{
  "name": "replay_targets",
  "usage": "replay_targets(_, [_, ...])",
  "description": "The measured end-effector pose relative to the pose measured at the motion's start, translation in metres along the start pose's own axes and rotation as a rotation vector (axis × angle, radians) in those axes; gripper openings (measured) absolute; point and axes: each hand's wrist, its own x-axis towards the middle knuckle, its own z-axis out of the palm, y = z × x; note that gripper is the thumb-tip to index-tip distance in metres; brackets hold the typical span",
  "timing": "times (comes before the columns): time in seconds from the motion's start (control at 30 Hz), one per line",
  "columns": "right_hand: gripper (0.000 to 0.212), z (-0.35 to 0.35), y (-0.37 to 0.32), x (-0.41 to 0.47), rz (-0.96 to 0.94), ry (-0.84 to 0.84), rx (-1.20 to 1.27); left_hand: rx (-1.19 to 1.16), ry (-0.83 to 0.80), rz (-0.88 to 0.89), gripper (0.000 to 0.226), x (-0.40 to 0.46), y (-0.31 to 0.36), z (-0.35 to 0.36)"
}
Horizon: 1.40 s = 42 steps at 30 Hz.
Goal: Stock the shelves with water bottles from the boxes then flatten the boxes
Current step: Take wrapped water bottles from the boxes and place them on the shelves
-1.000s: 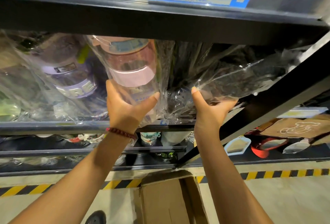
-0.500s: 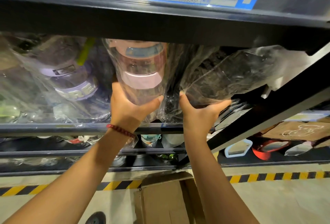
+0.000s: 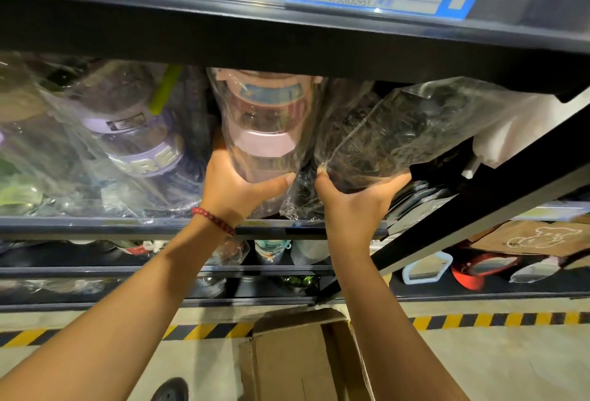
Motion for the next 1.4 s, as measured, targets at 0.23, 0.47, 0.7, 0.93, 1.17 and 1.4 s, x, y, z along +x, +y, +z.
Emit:
replay_targets(0.23, [0.099,-0.001,0.0,-0.004,-0.015,-0.011,-0.04,-0.006,-0.078,-0.031,0.079,-0.002,-0.009,-0.003])
replay_targets(0.47, [0.114,-0.006,0.006,0.001,-0.03,-0.104,-0.058,-0.026,-0.107,-0.012,0.071,-0.006,-0.007,-0.006])
replay_targets(0.7, [0.117,-0.032,0.006,0.009,0.035,-0.304,-0.112,0.006,0.037,0.026,0.079,-0.025,-0.009,0.004])
replay_targets(0.93, [0.092,-0.025,0.0,0.009,-0.086,-0.268,-0.164,0.177,0.013,-0.027,0.069,-0.013,-0.003,-0.001])
replay_targets(1.17, [0.088,-0.018,-0.002,0.003,-0.08,-0.247,-0.232,0.112,0.007,-0.042,0.073,-0.01,-0.001,-0.004])
replay_targets(1.4, [0.097,-0.022,-0.001,0.004,-0.041,-0.295,-0.197,0.154,-0.017,-0.045,0.074,-0.017,0.006,-0.009])
